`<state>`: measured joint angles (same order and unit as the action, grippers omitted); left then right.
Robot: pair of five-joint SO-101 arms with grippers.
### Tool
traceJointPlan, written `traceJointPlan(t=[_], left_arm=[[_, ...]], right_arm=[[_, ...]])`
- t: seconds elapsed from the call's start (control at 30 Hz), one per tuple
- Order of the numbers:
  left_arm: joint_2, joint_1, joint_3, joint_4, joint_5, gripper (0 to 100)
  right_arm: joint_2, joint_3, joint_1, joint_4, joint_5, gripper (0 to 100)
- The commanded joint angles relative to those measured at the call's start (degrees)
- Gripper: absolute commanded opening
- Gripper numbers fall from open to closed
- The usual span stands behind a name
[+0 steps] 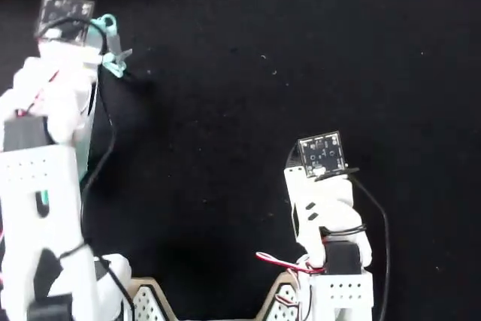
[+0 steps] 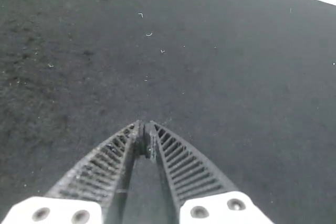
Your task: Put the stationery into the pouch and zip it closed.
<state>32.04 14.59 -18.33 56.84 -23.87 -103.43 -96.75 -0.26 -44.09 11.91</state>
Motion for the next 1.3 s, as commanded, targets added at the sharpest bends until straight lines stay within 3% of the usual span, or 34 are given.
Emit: traceJointPlan(t=[0.0,0.27,0.4,0.6,0.77,0.83,1.03,1.27], left_arm=[[-5.6,-0.1,6.0,-3.0,-1.1,3],[-14.3,-18.4,2.2,-3.8,7.1,3],[-17.7,-27.6,-2.4,-11.5,8.1,3],[-22.4,-32.4,-8.2,-21.6,8.1,3],[-23.0,-32.7,-9.4,-22.3,8.1,3],[-23.0,-32.7,-8.8,-20.2,8.1,5],[-23.0,-33.2,0.0,-4.7,13.4,24],[-23.0,-32.7,19.3,16.3,14.9,14]], right_arm=[[-3.6,0.1,0.7,-0.2,-0.4,1.2],[-3.6,0.1,0.8,-0.2,-0.3,1.2],[-3.6,0.1,0.8,-0.2,-0.1,1.2],[-3.6,0.1,0.8,-0.2,0.0,1.2],[-3.6,0.1,0.8,-0.2,0.0,1.2],[-3.6,0.1,0.8,-0.2,0.0,1.2],[-3.6,0.1,0.8,-0.2,0.0,1.2],[-3.6,0.1,0.8,-0.2,0.0,1.2]])
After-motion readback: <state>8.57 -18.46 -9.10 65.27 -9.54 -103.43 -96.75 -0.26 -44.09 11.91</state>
